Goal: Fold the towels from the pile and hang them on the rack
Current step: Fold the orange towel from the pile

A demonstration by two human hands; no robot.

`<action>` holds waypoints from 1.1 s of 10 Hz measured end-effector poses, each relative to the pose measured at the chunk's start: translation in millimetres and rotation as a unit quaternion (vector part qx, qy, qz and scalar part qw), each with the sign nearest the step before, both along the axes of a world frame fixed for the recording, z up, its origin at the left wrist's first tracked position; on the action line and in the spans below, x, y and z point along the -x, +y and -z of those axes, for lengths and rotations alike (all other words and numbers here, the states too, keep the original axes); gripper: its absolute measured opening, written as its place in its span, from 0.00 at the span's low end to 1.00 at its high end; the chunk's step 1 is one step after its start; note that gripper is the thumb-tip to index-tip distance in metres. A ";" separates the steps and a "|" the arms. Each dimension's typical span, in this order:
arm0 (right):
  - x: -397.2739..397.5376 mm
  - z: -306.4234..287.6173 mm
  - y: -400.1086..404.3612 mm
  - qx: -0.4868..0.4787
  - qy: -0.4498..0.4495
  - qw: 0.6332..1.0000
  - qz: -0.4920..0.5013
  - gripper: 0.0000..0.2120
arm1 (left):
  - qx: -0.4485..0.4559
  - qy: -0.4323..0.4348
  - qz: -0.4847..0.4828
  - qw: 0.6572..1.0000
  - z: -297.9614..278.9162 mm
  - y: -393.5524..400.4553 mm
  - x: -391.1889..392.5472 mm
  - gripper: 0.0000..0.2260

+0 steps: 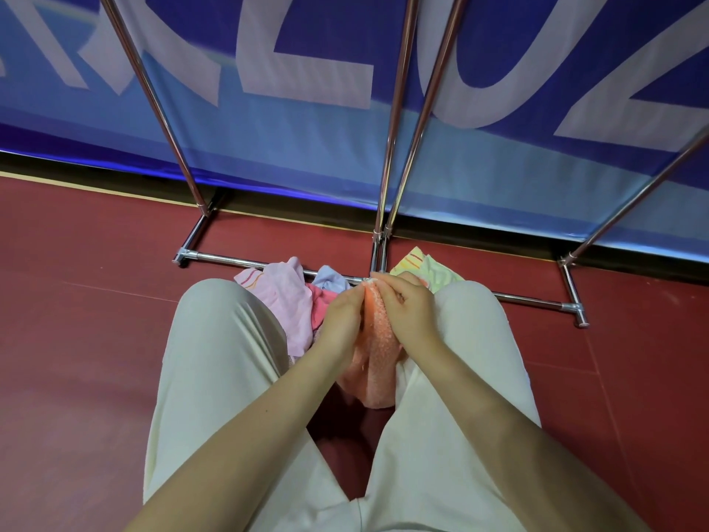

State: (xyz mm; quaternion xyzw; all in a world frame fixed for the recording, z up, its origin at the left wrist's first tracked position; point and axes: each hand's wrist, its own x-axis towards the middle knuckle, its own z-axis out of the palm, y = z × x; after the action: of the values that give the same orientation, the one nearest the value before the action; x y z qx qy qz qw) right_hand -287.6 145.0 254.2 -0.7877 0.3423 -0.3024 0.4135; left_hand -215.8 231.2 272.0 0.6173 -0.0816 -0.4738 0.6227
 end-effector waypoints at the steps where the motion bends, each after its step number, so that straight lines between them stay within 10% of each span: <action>1: 0.1 4.9 0.0 -0.004 0.025 0.999 -0.047 0.14 | -0.012 -0.004 -0.023 1.000 1.0 0.5 -3.0 0.11; 6: -1.1 -7.2 -0.1 -0.238 -0.055 0.967 0.068 0.04 | -0.006 -0.069 -0.004 0.998 6.2 -3.2 6.7 0.21; 8: 1.0 -11.1 1.2 -0.262 -0.047 0.964 0.024 0.07 | -0.018 -0.079 -0.079 0.994 6.3 0.4 6.1 0.08; 11: 12.2 -8.2 -4.8 -0.050 0.096 0.989 -0.105 0.11 | -0.051 -0.192 -0.129 0.972 -11.3 1.3 -20.3 0.11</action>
State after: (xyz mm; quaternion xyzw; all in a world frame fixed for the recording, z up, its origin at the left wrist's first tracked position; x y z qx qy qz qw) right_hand -299.8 140.2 262.4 -0.8233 0.3103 -0.1625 0.4467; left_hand -195.5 232.5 283.3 0.7329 -0.0952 -0.2656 0.6190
